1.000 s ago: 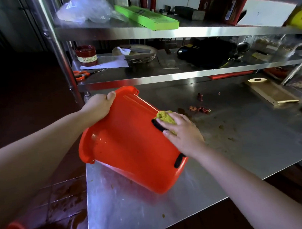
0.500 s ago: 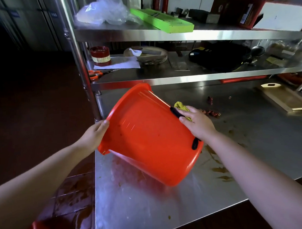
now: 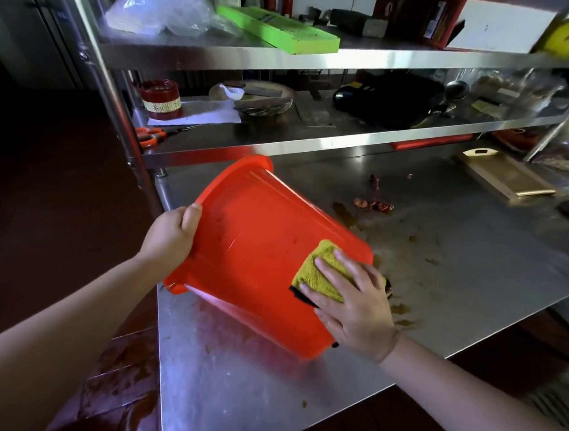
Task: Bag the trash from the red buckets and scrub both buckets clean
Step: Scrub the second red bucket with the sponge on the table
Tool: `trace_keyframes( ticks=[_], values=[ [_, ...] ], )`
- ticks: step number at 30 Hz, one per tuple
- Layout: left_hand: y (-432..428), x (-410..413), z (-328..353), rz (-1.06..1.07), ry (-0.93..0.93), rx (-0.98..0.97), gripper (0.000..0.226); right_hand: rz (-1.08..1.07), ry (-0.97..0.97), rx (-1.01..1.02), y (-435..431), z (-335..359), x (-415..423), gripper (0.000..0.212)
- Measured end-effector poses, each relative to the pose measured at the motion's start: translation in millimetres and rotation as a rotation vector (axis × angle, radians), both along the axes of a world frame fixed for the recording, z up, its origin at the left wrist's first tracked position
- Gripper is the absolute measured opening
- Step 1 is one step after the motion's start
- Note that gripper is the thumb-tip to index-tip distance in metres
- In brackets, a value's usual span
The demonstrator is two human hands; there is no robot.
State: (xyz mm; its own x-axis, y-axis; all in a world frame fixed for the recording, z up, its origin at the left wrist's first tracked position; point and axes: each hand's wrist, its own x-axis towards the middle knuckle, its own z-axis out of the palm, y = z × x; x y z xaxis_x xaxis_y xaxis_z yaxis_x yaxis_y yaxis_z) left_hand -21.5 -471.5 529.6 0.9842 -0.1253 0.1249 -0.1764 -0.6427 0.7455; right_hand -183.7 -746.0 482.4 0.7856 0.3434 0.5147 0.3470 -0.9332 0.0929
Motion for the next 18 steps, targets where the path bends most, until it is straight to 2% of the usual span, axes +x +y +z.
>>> trace_keyframes(
  ticks=[2, 6, 8, 11, 14, 16, 18],
  values=[
    [4, -3, 0, 0.004, 0.014, -0.036, 0.050, 0.011, 0.053, 0.020, -9, 8, 8, 0.034],
    [3, -5, 1, -0.004, 0.042, -0.077, 0.049, -0.330, 0.336, 0.391, -19, 39, 52, 0.037],
    [-1, -3, 5, 0.004, 0.052, -0.073, 0.048, -0.409, 0.429, 0.448, -20, 43, 67, 0.037],
    [-1, 0, 7, 0.010, 0.022, -0.039, 0.052, -0.363, 0.330, 0.269, 2, 47, 64, 0.039],
    [-1, 1, 7, 0.006, -0.003, -0.019, 0.050, -0.175, 0.155, 0.001, 39, 37, 46, 0.041],
    [-1, 0, 8, 0.006, -0.006, -0.014, 0.050, -0.002, 0.122, -0.097, 56, 32, 41, 0.038],
    [1, -1, 7, 0.013, 0.009, -0.035, 0.049, 0.073, 0.152, -0.120, 57, 36, 50, 0.038]
  ],
)
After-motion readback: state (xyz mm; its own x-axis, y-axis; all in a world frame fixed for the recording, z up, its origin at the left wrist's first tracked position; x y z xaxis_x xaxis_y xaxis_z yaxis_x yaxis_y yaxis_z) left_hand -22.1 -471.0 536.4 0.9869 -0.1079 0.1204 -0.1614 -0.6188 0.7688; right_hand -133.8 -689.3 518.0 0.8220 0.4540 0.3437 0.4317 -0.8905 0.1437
